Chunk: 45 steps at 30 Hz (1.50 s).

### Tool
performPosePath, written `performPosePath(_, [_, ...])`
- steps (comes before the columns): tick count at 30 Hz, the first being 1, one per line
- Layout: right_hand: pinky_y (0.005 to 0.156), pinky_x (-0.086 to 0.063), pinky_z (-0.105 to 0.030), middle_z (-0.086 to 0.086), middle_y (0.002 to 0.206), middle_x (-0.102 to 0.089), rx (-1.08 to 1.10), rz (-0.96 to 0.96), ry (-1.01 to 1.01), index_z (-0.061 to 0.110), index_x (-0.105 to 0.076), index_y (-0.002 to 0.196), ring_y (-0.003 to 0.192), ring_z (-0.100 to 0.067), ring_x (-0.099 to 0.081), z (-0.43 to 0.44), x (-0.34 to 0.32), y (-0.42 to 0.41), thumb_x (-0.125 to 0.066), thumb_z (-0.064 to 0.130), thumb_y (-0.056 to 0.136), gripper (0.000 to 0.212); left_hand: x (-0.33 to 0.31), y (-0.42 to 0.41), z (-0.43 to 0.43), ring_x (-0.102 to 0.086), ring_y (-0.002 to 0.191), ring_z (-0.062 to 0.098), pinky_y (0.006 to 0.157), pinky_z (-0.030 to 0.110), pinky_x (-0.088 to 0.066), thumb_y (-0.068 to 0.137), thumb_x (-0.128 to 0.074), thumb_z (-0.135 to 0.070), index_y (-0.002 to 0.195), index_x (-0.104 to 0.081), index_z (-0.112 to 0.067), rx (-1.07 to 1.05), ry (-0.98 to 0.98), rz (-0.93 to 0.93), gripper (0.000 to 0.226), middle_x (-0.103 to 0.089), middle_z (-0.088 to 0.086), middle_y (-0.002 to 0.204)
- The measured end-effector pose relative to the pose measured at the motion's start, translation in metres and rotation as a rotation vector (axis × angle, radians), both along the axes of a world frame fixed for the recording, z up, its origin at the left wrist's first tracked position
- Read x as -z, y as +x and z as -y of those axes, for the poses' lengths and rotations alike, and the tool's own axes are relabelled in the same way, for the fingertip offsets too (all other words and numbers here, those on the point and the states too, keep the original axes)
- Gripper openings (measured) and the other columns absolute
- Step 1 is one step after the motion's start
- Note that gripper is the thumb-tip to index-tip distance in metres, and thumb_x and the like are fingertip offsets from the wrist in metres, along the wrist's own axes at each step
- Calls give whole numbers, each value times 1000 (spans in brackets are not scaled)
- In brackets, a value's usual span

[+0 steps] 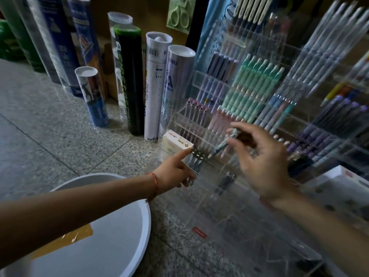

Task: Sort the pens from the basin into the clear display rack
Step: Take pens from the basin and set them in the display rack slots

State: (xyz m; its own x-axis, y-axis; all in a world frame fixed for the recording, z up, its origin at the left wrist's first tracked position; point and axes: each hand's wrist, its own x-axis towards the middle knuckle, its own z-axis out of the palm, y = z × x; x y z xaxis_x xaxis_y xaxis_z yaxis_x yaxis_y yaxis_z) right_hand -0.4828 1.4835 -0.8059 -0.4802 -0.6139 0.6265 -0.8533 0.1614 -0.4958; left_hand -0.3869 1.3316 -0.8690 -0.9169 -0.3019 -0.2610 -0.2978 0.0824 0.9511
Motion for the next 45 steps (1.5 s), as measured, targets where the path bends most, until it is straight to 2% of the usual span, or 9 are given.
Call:
performPosePath(3, [84,-49,-9,8,99,-62,27,187,150,8,-64,109,89,-7,-62,7,32,8,-70,6,79,30,0,0,-1,-56,60,12,50,16,-46,90,-42,7,143,-25,-23,-7,7,5,64,-62,0,77])
performPosePath(7, [84,-54,-27,13,87,-62,85,474,190,20,-63,97,86,-9,-64,22,48,0,-72,7,79,24,-2,-1,-3,-55,59,13,47,15,-44,90,-42,8,144,-23,-26,-2,27,20,66,-62,2,76])
performPosePath(17, [82,-53,-24,10,84,-58,43,606,405,22,-51,97,86,-12,-64,27,48,-7,-73,-2,75,39,-4,0,-4,-56,60,11,51,17,-46,90,-44,5,145,-19,-26,20,3,35,68,-63,0,77])
performPosePath(23, [80,-54,-25,8,83,-61,99,524,374,20,-56,90,84,-10,-64,29,49,-3,-73,10,78,23,-1,2,-3,-58,60,11,50,17,-46,89,-47,3,145,-20,-28,27,-10,47,69,-66,4,81])
performPosePath(28, [75,-49,-8,5,90,-64,78,387,104,11,-61,103,79,-1,-61,16,17,3,-68,9,83,21,-25,-1,-14,-57,61,11,50,13,-47,89,-45,8,137,-36,-22,-63,-168,-144,57,-62,1,83])
performPosePath(32, [85,-54,-24,-6,102,-68,29,286,-85,11,-59,110,94,-10,-65,-17,-46,-9,-63,10,87,23,-61,-12,-29,-60,73,12,65,22,-52,88,-48,3,118,-52,-28,-25,-336,-397,43,-61,-5,93])
performPosePath(36, [87,-54,-29,-1,104,-66,120,145,-262,19,-56,107,100,-12,-66,-77,-110,-29,-60,8,89,21,-82,-34,-46,-54,86,-1,72,6,-42,87,-44,-9,115,-54,-26,62,-532,-619,34,-58,-10,100])
performPosePath(40, [86,-52,-22,5,104,-66,235,26,-102,32,-56,105,98,-8,-66,-128,-104,-33,-62,20,87,22,-92,-56,-71,-42,90,-7,83,-2,-32,83,-43,-11,121,-53,-25,147,-681,-677,42,-49,-22,102])
performPosePath(45, [79,-53,-20,9,93,-69,301,288,-9,34,-58,92,89,-6,-67,-132,-57,-43,-66,9,83,28,-86,-82,-110,-54,107,27,87,37,-42,76,-45,-8,119,-59,-9,264,-968,-695,46,-64,6,110])
